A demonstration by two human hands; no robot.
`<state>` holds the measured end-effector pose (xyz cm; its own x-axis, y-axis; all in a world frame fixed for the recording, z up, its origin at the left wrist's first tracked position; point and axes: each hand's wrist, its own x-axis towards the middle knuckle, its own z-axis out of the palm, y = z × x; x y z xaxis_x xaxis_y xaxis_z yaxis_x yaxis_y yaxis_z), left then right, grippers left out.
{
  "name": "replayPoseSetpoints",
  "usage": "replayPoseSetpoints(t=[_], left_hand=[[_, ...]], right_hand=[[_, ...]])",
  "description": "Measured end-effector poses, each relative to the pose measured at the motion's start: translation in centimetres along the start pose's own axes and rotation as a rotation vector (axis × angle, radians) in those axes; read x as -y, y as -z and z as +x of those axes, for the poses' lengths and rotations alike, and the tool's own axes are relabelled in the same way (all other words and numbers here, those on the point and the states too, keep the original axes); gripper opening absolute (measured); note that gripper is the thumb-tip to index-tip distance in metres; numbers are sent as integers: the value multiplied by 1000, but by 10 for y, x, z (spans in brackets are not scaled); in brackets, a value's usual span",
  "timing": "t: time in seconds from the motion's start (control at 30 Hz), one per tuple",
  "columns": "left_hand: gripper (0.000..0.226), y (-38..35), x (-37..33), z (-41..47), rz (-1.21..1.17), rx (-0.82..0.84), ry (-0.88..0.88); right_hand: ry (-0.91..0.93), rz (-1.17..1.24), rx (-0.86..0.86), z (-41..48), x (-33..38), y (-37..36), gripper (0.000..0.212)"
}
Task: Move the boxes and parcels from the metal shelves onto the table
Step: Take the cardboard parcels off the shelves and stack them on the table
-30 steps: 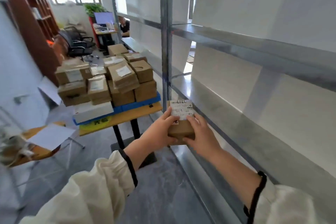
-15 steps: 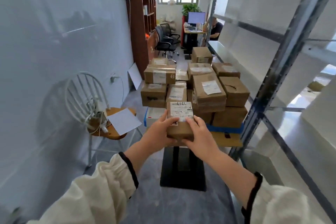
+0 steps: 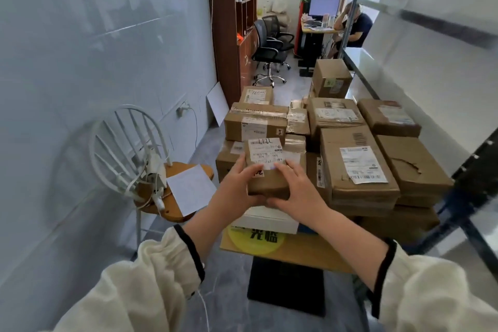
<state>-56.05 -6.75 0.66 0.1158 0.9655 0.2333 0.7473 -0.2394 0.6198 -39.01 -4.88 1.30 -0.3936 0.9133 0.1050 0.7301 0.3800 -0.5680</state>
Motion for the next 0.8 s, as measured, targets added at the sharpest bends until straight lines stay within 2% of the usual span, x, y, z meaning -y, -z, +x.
replayPoseSetpoints(t=[0.17,0.33,0.53,0.7,0.8], left_hand=[[70,-7,10,43,-18,-214,163],[71,-9,21,74,-94,-257,278],[69,-13,30,79,-57,-178,340],[78,-6,28,79,-8,-111,305],[76,17,39,81,273,-52,167]], right_hand=[[87,8,146,82,-1,19,89],[171,-81,239,146,-6,25,81],[231,-117,337,173,-19,17,77],[294,-252,298,179,-24,21,70],[373,-420,215,177,-28,29,57]])
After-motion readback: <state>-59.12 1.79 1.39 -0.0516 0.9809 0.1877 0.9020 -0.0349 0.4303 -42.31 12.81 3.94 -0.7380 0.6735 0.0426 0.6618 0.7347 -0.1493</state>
